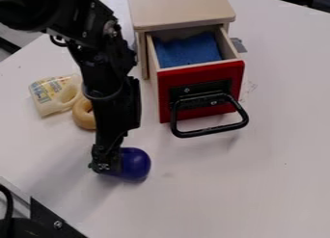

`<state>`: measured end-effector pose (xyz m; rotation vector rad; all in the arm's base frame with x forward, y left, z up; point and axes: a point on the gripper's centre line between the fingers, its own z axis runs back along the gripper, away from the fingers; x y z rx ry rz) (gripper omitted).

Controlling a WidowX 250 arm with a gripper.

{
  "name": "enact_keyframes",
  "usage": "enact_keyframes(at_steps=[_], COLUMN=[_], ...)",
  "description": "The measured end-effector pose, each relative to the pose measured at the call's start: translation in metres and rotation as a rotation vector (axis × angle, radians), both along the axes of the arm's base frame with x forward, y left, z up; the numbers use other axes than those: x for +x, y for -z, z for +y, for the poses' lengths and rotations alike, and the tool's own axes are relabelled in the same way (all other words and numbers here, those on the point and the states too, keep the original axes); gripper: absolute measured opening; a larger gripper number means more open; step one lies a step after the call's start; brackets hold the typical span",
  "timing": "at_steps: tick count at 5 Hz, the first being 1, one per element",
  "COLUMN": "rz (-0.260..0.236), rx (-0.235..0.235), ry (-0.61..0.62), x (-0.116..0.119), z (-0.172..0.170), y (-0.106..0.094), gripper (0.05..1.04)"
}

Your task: Put the purple shape inside of the drawer

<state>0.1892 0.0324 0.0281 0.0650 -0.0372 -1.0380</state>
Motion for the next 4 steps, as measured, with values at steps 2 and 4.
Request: enact_keyframes(at_steps=[2,4], rz=[-0.009,0.057], rx=[0.005,0.027], ry=[0.006,0.0], x=[0.001,-0.002], z=[-0.011,-0.007], y=[0.002,0.021], gripper=[0.999,0.948])
